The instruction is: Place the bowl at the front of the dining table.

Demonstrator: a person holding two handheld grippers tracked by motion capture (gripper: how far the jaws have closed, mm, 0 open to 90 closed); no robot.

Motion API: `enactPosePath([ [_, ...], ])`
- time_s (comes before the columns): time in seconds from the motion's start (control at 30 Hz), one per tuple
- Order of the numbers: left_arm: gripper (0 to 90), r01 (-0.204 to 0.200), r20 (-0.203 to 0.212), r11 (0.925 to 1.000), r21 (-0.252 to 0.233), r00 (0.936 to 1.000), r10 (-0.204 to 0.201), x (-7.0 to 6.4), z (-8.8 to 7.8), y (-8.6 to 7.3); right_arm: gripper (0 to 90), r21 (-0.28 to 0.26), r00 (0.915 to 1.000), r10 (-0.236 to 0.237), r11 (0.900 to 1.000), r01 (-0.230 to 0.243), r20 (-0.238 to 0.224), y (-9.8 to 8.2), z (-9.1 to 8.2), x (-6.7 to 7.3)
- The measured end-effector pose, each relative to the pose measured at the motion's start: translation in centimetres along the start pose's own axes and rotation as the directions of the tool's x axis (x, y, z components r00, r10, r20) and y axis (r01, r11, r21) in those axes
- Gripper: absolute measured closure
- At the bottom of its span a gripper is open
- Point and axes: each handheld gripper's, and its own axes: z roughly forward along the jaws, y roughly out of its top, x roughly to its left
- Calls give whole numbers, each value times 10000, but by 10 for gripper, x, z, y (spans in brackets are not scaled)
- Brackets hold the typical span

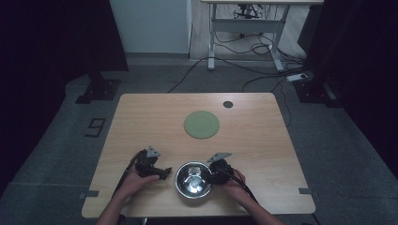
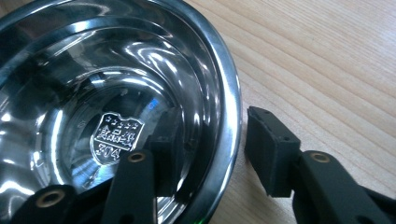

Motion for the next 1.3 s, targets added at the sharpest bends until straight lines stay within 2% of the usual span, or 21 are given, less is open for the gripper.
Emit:
enactPosePath([
  [0.43, 0, -21, 12, 10000, 0, 10000, 21, -1, 0, 0, 767, 105, 9977, 474, 9988, -470, -491, 1, -2, -5],
  [0.53, 0, -23, 13, 10000, 3, 10000, 23, -1, 0, 0, 808, 148, 9922, 919, 9957, -910, -844, 1, -3, -8],
  [0.57, 0, -24, 13, 10000, 4, 10000, 23, -1, 0, 0, 808, 148, 9922, 919, 9957, -910, -844, 1, -3, -8],
  [0.6, 0, -25, 13, 10000, 3, 10000, 25, -1, 0, 0, 820, 179, 9864, 1279, 9918, -1267, -1029, 1, -3, -10],
  [0.67, 0, -27, 15, 10000, 5, 10000, 27, -1, 0, 0, 824, 205, 9838, 1407, 9900, -1393, -1114, 1, -3, -11],
  [0.7, 0, -27, 15, 10000, 3, 10000, 27, -1, 0, 0, 836, 167, 9777, 1649, 9863, -1641, -1301, 0, -3, -14],
  [0.73, 0, -28, 17, 10000, 7, 10000, 28, -1, 0, 0, 836, 167, 9777, 1649, 9863, -1641, -1301, 0, -3, -14],
  [0.77, 0, -28, 18, 10000, 4, 10000, 28, -1, 0, 0, 855, 148, 9683, 1963, 9804, -1964, -1546, 0, -4, -15],
  [0.8, 0, -28, 18, 10000, 4, 10000, 28, -1, 0, 0, 855, 148, 9683, 1963, 9804, -1964, -1546, 0, -4, -15],
  [0.97, 0, -29, 25, 10000, 3, 10000, 29, -1, 0, 0, 860, 142, 9580, 2235, 9743, -2247, -1796, 0, -5, -18],
  [1.13, 0, -29, 21, 10000, 4, 10000, 29, -1, 0, 0, 859, 95, 9543, 2305, 9724, -2330, -1903, 0, -6, -19],
  [1.23, 0, -32, 28, 10000, 3, 10000, 32, -1, 0, 0, 857, -156, 9554, 2367, 9699, -2432, -1766, 0, -7, -19],
  [1.3, 0, -31, 32, 10000, 4, 10000, 31, -1, 0, 0, 853, -279, 9532, 2443, 9670, -2531, -1779, 0, -9, -20],
])
